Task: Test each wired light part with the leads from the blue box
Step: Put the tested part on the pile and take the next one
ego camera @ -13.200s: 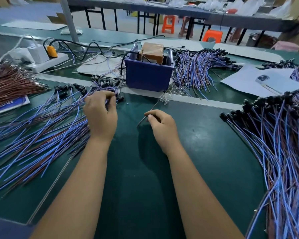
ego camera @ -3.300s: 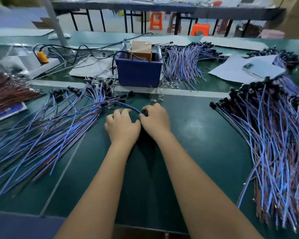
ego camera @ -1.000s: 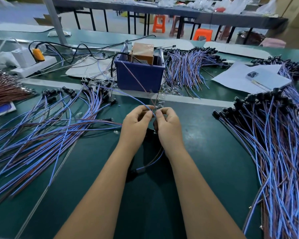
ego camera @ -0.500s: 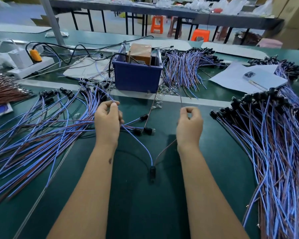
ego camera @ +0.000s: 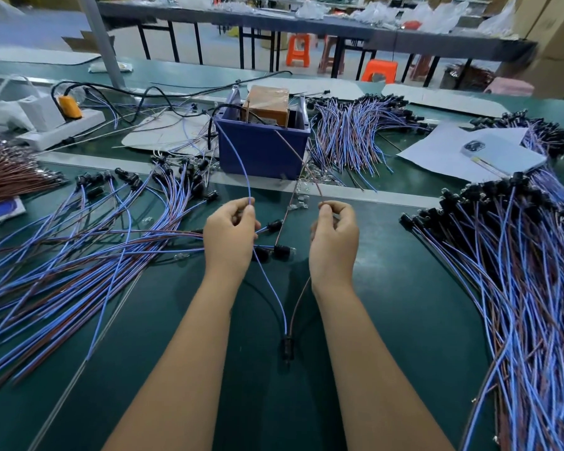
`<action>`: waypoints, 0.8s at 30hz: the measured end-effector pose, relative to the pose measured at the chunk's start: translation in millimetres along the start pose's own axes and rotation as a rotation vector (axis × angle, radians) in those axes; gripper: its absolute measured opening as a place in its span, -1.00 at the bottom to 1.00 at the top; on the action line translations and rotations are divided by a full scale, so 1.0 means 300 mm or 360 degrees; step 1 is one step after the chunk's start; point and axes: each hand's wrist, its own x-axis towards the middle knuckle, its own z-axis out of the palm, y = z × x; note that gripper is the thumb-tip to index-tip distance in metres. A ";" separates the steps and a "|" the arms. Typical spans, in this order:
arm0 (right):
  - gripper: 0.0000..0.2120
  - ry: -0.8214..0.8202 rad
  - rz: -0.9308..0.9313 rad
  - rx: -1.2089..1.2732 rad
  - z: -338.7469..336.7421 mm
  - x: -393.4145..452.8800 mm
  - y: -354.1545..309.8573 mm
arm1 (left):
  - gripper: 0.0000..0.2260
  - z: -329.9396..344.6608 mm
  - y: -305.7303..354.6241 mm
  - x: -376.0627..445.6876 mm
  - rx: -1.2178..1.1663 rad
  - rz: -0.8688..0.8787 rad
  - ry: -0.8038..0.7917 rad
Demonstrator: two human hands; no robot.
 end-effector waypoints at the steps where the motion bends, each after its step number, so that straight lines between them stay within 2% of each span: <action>1: -0.85 0.0007 -0.0002 0.0007 0.003 0.000 0.000 | -0.86 0.001 -0.004 0.005 -0.0021 -0.0030 0.0010; 5: -0.84 0.0017 0.0025 0.0021 0.016 0.004 0.004 | -0.82 0.007 -0.017 0.017 -0.0031 -0.0113 0.0056; 18: -0.88 0.0030 -0.0016 0.0161 0.063 -0.006 0.000 | -0.78 0.012 -0.019 0.016 0.0084 -0.0101 0.0061; 24: -0.88 0.0071 -0.0027 0.0044 0.084 0.011 0.019 | -0.79 0.008 -0.017 0.026 0.0164 -0.0198 -0.0047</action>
